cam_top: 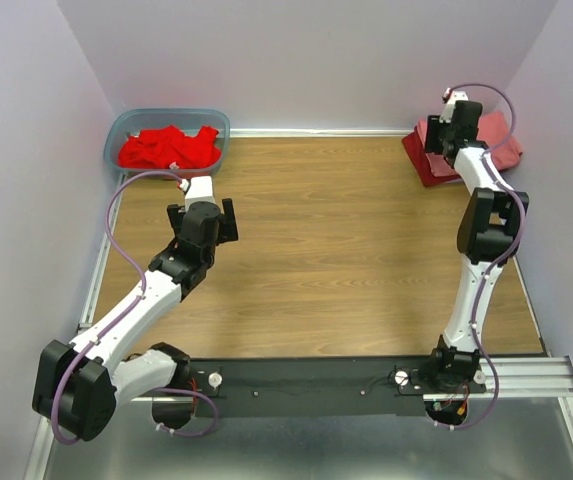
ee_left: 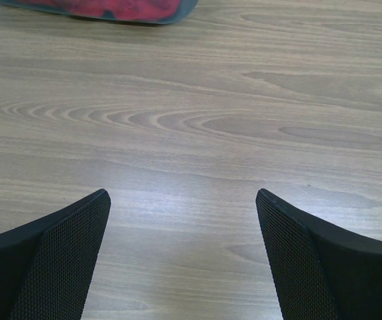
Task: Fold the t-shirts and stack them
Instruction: Neatly place the folded tshirt to the corner
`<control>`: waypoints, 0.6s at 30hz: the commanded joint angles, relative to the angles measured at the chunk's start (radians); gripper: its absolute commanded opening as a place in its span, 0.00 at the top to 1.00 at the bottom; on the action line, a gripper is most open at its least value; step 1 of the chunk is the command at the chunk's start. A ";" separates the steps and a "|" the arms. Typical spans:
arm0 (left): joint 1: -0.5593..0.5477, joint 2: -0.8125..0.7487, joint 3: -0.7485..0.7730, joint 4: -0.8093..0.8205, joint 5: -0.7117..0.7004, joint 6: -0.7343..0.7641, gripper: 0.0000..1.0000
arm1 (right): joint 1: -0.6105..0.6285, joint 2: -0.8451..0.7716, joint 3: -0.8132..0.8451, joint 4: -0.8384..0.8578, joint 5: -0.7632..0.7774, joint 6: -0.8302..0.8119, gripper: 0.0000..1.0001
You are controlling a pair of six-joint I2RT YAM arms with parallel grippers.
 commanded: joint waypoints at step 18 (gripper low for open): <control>0.005 0.004 0.027 0.020 -0.004 -0.003 0.03 | 0.049 0.164 0.052 -0.047 0.027 -0.066 0.88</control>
